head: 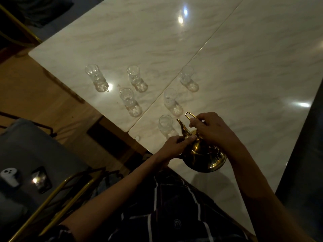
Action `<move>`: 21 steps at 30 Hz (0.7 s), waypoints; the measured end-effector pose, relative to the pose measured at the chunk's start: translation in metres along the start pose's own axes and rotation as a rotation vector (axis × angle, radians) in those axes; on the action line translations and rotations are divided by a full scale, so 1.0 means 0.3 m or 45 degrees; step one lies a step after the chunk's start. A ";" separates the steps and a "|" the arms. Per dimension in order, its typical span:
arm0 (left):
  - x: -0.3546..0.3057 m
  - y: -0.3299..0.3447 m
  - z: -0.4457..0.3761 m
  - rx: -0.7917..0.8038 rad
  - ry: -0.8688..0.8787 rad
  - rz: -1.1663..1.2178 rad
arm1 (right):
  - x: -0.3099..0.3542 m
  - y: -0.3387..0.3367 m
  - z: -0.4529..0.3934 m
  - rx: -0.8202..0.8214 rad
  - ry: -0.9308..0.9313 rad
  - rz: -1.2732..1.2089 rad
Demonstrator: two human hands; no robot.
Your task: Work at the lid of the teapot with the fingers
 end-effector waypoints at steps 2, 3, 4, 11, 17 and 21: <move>-0.004 0.004 0.006 -0.005 0.005 -0.007 | -0.001 0.001 0.001 0.002 0.008 -0.007; -0.005 0.005 0.009 -0.007 0.009 -0.014 | 0.000 0.001 0.001 0.003 0.011 -0.009; -0.006 0.005 0.013 -0.009 0.013 -0.023 | 0.001 0.002 0.002 0.003 0.011 -0.007; -0.014 0.006 0.025 -0.026 0.019 -0.036 | -0.001 0.010 0.002 -0.017 -0.002 -0.003; -0.004 -0.001 0.020 -0.005 0.019 -0.027 | -0.005 0.015 -0.004 -0.024 -0.004 0.010; -0.001 -0.003 0.018 -0.008 0.023 -0.030 | -0.003 0.014 -0.002 -0.019 -0.009 0.015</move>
Point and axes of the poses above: each hand's wrist, its own z-axis away from the middle knuckle, its own y-axis out of the palm, x = y × z, the point moved 1 cm from there along -z, towards the middle knuckle, and after that the axes turned 2 degrees about -z, right-handed, at the moved point
